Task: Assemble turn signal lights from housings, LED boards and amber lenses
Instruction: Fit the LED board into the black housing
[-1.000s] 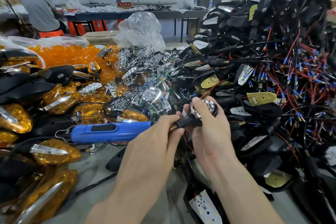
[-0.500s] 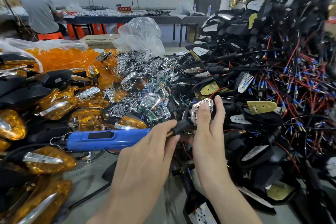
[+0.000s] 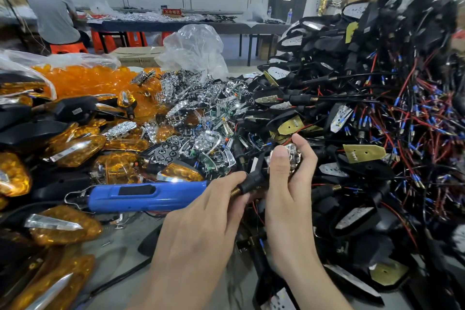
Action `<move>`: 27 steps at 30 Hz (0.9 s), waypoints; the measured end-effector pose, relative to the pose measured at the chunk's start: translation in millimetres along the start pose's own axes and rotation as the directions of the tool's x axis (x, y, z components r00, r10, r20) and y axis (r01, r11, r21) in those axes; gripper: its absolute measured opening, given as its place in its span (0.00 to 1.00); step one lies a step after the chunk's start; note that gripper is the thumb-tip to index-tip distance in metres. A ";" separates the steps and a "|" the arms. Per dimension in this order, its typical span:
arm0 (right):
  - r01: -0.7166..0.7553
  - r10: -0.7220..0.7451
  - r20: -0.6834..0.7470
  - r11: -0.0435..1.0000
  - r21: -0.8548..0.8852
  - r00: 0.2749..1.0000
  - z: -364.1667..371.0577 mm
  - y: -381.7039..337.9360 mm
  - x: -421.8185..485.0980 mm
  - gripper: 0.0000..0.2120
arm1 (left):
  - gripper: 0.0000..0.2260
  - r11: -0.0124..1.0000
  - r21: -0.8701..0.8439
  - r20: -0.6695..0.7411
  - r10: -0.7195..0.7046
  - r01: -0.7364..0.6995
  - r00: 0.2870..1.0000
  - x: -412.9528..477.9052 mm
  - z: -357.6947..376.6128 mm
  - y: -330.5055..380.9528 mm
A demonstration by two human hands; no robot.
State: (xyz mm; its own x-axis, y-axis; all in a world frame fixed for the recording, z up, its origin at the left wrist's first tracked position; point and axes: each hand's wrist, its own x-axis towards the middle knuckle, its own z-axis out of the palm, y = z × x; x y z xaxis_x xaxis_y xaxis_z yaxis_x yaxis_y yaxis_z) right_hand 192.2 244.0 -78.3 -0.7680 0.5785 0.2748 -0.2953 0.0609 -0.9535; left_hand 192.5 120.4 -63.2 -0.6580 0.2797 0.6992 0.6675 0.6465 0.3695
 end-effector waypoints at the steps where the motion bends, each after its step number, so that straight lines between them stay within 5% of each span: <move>1: 0.004 -0.004 -0.009 1.000 -0.005 1.000 0.0 0.3 0.1 0.24 | 0.16 1.000 -0.001 0.008 -0.003 0.003 1.000 0.0 -0.3 0.4; 12: -0.071 0.071 -0.034 0.997 0.010 0.997 1.6 -1.5 0.5 0.20 | 0.17 0.999 -0.026 0.075 -0.037 0.039 0.997 -0.8 -4.6 2.2; 17: -0.109 0.109 0.004 0.991 0.073 0.994 0.4 -0.5 2.2 0.09 | 0.16 0.994 -0.058 0.123 -0.080 0.088 0.989 -3.1 -4.2 -1.1; 23: -0.086 0.077 0.078 0.989 0.118 0.994 0.9 0.1 0.9 0.11 | 0.18 0.988 -0.081 0.177 -0.118 0.134 0.977 -3.8 -7.2 -4.3; 27: -0.097 0.085 0.111 0.989 0.107 0.990 3.1 -1.0 -0.7 0.23 | 0.17 0.983 -0.104 0.193 -0.131 0.153 0.972 -4.9 -8.5 -5.1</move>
State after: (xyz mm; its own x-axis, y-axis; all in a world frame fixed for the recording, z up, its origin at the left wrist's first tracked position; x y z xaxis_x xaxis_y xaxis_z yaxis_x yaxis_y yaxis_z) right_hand 191.3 241.0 -77.2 -0.8487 0.4877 0.2044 -0.2785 -0.0835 -0.9568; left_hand 195.2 109.7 -63.3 -0.7948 0.3244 0.5128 0.5912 0.6046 0.5338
